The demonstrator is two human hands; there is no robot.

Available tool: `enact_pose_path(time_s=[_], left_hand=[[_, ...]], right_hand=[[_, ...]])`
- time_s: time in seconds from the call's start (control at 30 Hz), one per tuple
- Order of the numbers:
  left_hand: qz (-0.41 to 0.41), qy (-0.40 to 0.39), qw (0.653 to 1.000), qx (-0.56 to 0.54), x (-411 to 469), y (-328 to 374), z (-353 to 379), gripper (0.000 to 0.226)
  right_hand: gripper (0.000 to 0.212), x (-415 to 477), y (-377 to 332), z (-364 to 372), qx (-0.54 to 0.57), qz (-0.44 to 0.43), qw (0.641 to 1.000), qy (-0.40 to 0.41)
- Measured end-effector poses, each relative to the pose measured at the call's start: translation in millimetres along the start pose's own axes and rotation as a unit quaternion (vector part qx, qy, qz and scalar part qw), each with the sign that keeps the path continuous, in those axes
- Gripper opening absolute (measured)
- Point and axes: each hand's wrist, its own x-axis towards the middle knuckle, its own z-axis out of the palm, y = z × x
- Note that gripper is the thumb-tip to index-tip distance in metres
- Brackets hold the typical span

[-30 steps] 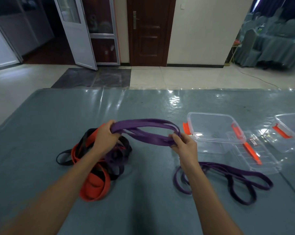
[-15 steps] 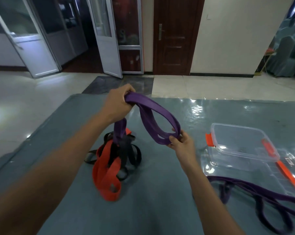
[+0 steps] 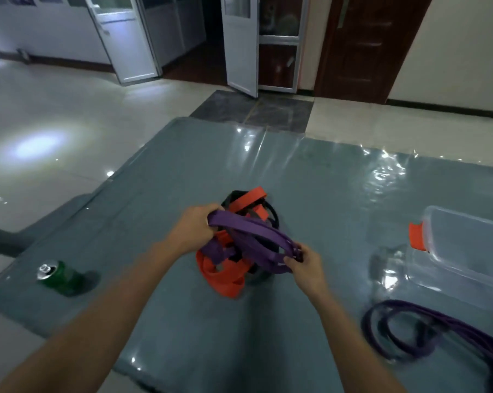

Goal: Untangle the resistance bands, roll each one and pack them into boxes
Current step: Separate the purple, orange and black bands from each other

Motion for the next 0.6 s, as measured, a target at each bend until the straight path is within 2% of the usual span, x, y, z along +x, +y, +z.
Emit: enact_pose_path(time_s=[0.07,0.13,0.2,0.27,0.33,0.37,0.43,0.5,0.6], left_hand=[[-0.008,0.007,1.0,0.006,-16.0,-22.7,8.1,0.032],[-0.019,0.004,1.0,0.01,-32.2,-42.9,14.3,0.034],[-0.059,-0.01,0.998,0.021,-46.9,-60.7,18.1,0.038],[-0.116,-0.027,0.992,0.048,-59.7,-77.1,20.3,0.05],[-0.18,-0.061,0.98,0.061,-71.8,-91.9,23.0,0.061],[-0.203,-0.089,0.973,0.07,-77.8,-98.8,26.4,0.07],[-0.219,-0.156,0.958,0.101,-89.5,-109.3,34.6,0.082],[-0.193,-0.195,0.951,0.146,-100.6,-114.7,43.1,0.068],[-0.127,-0.208,0.949,0.199,-108.8,-121.1,50.1,0.046]], right_hand=[[0.037,2.1,15.9,15.1,-0.026,0.005,0.999,-0.035],[0.043,1.1,23.4,29.4,-0.043,0.001,0.997,-0.07],[0.053,-2.7,23.5,39.1,-0.078,-0.013,0.991,-0.109],[0.047,-5.5,21.6,46.7,-0.121,-0.028,0.981,-0.151],[0.042,-10.5,7.7,52.9,-0.158,-0.036,0.97,-0.182],[0.047,-12.2,-2.1,55.6,-0.177,-0.043,0.965,-0.19],[0.05,-10.6,-20.9,59.4,-0.203,-0.049,0.959,-0.19],[0.046,-3.4,-37.4,63.6,-0.23,-0.075,0.958,-0.155],[0.038,13.4,-57.3,75.5,-0.254,-0.105,0.957,-0.096]])
